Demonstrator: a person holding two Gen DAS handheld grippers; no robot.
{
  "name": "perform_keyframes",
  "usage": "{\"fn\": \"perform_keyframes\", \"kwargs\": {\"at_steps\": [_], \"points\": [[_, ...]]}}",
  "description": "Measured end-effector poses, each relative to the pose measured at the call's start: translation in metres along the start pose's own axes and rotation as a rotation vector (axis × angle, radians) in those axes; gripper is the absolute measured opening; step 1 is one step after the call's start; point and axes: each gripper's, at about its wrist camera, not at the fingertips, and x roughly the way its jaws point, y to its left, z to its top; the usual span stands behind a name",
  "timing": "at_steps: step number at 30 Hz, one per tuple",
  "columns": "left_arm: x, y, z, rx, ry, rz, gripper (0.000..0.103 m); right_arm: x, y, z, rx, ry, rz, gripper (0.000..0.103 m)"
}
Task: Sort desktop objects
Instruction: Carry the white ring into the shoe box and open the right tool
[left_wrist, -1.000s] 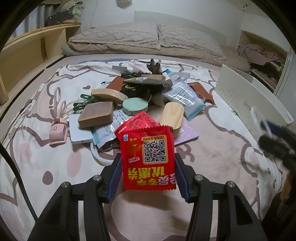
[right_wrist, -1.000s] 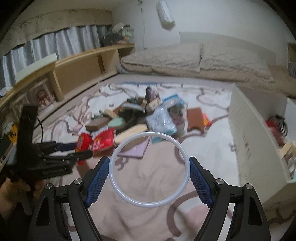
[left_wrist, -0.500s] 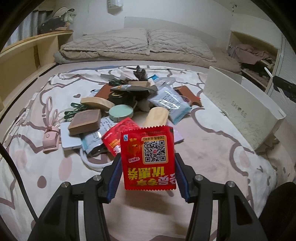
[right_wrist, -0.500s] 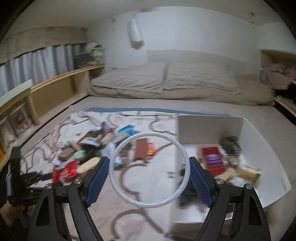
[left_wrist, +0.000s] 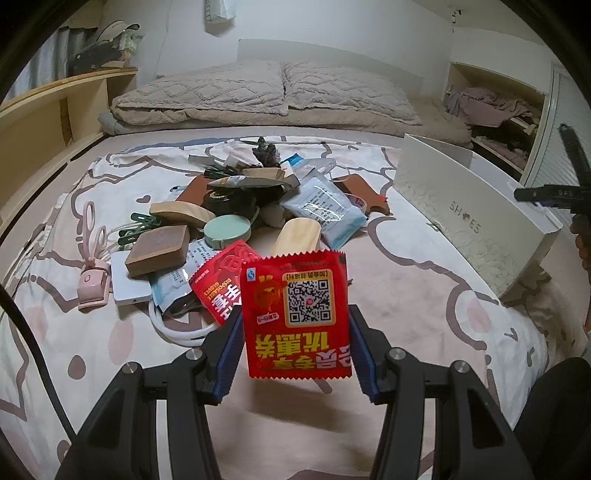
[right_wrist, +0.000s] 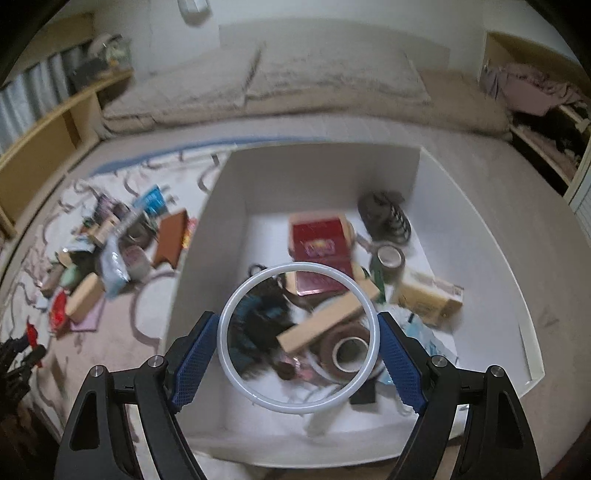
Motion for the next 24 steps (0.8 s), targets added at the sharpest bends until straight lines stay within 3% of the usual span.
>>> {"fn": "perform_keyframes", "kwargs": {"at_steps": [11, 18, 21, 24], "points": [[-0.001, 0.002, 0.001, -0.003, -0.001, 0.005, 0.052, 0.042, -0.018, -0.002, 0.012, 0.216, -0.069, 0.085], [-0.001, -0.002, 0.001, 0.021, -0.007, 0.006, 0.052, 0.045, -0.024, -0.001, 0.048, 0.235, -0.077, 0.085], [-0.001, -0.004, 0.001, 0.026, -0.008, 0.002, 0.052, 0.045, -0.029, 0.001, 0.081, 0.235, -0.068, 0.097], [-0.002, -0.005, 0.001, 0.013, -0.003, -0.015, 0.052, 0.042, -0.031, 0.003, 0.094, 0.222, -0.069, 0.098]]}}
